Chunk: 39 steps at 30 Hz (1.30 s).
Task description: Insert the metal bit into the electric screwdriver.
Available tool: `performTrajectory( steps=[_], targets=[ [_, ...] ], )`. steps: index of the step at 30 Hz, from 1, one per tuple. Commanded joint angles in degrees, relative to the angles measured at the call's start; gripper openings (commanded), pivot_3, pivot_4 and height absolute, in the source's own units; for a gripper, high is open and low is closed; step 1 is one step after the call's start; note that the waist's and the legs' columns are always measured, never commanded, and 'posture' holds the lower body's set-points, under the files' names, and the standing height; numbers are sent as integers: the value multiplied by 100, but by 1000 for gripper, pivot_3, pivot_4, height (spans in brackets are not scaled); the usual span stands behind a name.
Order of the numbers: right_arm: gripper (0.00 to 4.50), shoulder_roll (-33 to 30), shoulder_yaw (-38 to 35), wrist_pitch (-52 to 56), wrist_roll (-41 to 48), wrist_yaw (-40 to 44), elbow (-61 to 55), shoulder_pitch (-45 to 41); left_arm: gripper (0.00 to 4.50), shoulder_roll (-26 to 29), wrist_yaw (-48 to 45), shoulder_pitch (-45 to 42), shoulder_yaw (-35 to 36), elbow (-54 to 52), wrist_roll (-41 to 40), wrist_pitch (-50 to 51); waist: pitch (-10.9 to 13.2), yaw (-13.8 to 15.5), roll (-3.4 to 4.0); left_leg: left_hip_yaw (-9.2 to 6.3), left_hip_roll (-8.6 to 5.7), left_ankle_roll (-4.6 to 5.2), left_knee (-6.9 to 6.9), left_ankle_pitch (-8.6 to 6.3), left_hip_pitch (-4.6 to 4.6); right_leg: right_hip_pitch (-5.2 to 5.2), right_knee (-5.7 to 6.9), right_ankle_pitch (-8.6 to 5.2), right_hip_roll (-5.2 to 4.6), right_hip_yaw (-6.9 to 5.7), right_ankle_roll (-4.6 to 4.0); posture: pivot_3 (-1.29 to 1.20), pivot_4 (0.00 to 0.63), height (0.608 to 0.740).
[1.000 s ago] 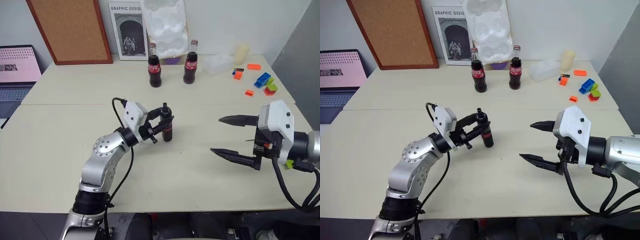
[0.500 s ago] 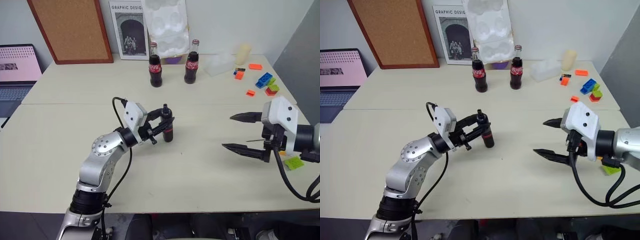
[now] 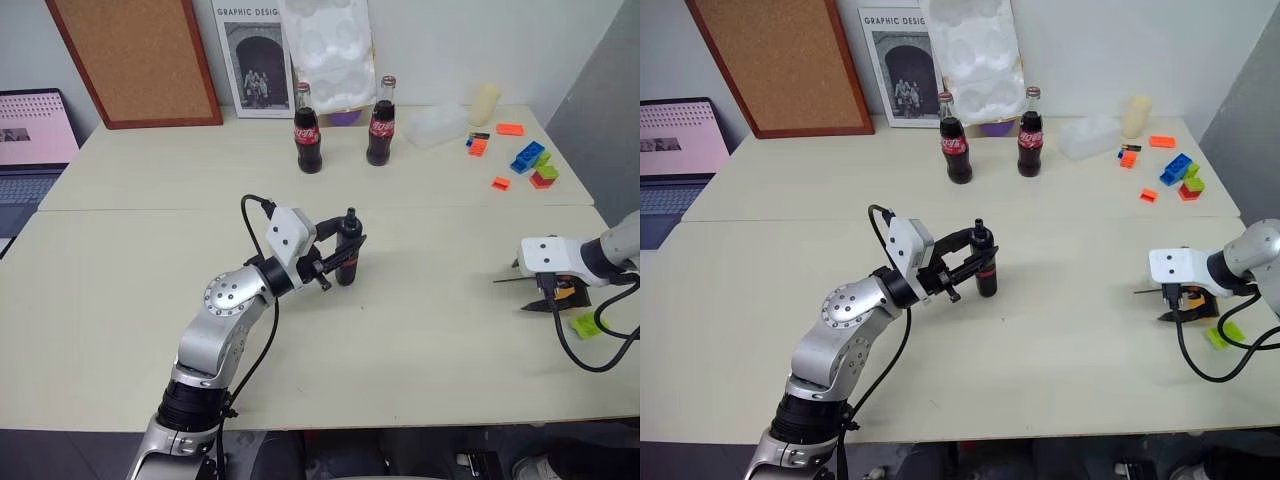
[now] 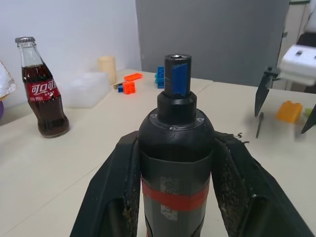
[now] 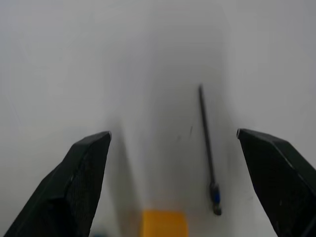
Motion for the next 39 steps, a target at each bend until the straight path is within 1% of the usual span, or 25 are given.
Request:
performTrajectory(
  steps=[1,2,4,5,7,9,10,11,13,14,19,21,22,26,31,34,36,39],
  targets=[
    [4289,359,297,-785,-769,189,1462,-795,1644,-67,85,31,-91,-451,8,-123,2,-14,4,2,-1,0,0,0,0,0,0,0,-1,2,0,0,150,740],
    [4289,470,338,-885,-864,194,1758,-961,1644,-62,90,36,-101,-459,18,-131,2,-21,2,3,-1,0,1,0,2,2,0,1,-2,4,0,0,150,740],
    [3925,732,366,-949,-948,349,2340,-1279,1644,-52,107,28,-117,-447,36,-150,2,-39,2,4,-3,-1,5,0,4,6,1,2,-3,5,0,0,150,740],
    [3835,838,350,-932,-946,466,2553,-1388,1644,-50,115,24,-120,-439,42,-158,2,-46,2,4,-3,-1,7,0,6,8,1,3,-3,5,0,0,150,740],
    [3385,1004,344,-883,-1015,498,2751,-1536,1644,-40,114,24,-128,-435,58,-178,2,-56,1,4,-4,-1,8,0,11,15,1,3,-3,5,1,0,150,740],
    [3026,1061,418,-988,-1241,376,2891,-1640,1644,-35,105,26,-137,-427,74,-191,2,-68,1,5,-4,-1,11,0,16,19,2,5,-3,8,2,0,150,740],
    [2692,1088,427,-984,-1312,338,2963,-1672,1644,-36,102,25,-140,-423,78,-191,2,-67,2,4,-4,-1,11,0,17,19,6,6,-3,7,2,0,150,740],
    [2551,1103,432,-1013,-1363,340,3007,-1681,1644,-42,101,15,-151,-434,78,-178,1,-65,2,3,-4,-1,11,1,18,20,7,6,-3,7,2,0,150,740],
    [1966,1124,404,-1055,-1417,364,3060,-1685,1644,-51,103,1,-166,-450,79,-160,1,-64,2,2,-4,-1,11,1,19,20,9,6,-3,6,2,0,150,740],
    [1892,1126,387,-1092,-1426,385,3059,-1680,1644,-49,99,-4,-170,-450,80,-158,1,-63,1,2,-4,-1,11,1,19,20,9,6,-3,6,2,0,150,740],
    [908,1113,242,-1124,-1373,452,2954,-1627,1644,-54,70,-51,-199,-411,92,-167,1,-62,1,2,-5,-1,12,1,19,22,10,6,-3,6,3,0,150,740],
    [463,1100,145,-1080,-1280,576,2808,-1554,1644,-58,44,-100,-211,-355,103,-193,1,-62,1,2,-4,-1,12,1,19,22,10,6,-3,6,3,0,150,740],
    [82,1091,103,-1069,-1249,616,2737,-1522,1644,-59,28,-123,-215,-324,106,-207,1,-62,1,2,-4,-1,12,1,20,22,10,6,-3,6,3,0,150,740],
    [0,1037,-88,-1045,-1163,667,2496,-1397,1644,-53,-2,-180,-213,-266,106,-222,1,-63,1,2,-4,-1,11,1,20,22,10,6,-3,6,3,0,150,740],
    [0,721,-686,-676,-493,934,1304,-830,1644,33,-80,-235,-115,-231,82,-222,2,-61,5,0,-4,0,8,0,19,21,11,5,-3,5,3,0,150,740],
    [0,577,-1259,10,194,945,96,-367,1644,97,-127,-270,-39,-191,39,-223,5,-54,10,0,-5,-1,9,0,17,20,12,5,-4,6,3,0,150,740],
    [0,557,-1775,727,799,818,-912,35,1644,134,-170,-288,20,-170,-33,-178,5,-63,12,-2,-5,0,10,0,16,19,15,5,-3,6,4,0,150,740],
    [0,753,-2651,1897,1726,291,-2511,785,1644,206,-327,-285,95,-107,-185,-120,4,-51,13,-8,-4,0,11,0,16,20,21,5,-1,3,4,0,150,740]
  ],
)
